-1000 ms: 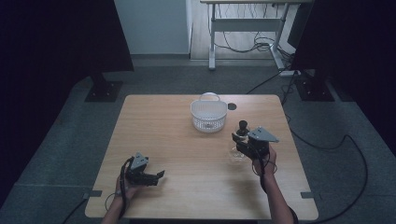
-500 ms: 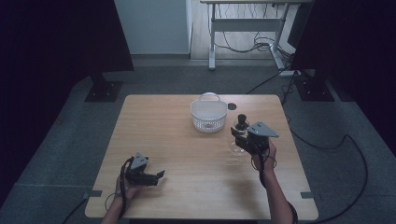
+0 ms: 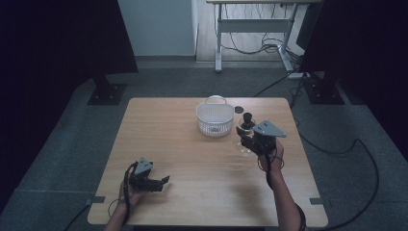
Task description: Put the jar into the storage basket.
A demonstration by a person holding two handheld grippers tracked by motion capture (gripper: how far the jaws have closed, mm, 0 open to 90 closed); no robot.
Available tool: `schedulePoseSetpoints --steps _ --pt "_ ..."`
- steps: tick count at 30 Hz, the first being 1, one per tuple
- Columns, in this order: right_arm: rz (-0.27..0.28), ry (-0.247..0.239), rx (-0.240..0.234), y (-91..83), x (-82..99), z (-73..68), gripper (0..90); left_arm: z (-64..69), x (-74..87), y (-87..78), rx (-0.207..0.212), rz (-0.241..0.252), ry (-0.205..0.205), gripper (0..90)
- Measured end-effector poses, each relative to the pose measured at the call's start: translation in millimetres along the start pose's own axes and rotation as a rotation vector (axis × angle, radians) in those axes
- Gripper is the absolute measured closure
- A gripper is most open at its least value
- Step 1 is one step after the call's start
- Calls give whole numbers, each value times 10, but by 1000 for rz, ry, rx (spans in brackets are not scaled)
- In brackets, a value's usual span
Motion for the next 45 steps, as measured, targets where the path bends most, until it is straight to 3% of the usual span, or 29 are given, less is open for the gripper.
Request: schedulePoseSetpoints --steps 45 --pt "18 -36 1 217 -337 -25 484 0 1 1 2 -2 4 48"
Point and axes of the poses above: each handheld gripper's, and its own axes: y roughly forward along the jaws, x roughly out of its underside, z roughly to its right, the point moved 3 cm from there along y, roughly forward along the jaws, and after that the axes turned 3 degrees about y, right-handed, at the moved point
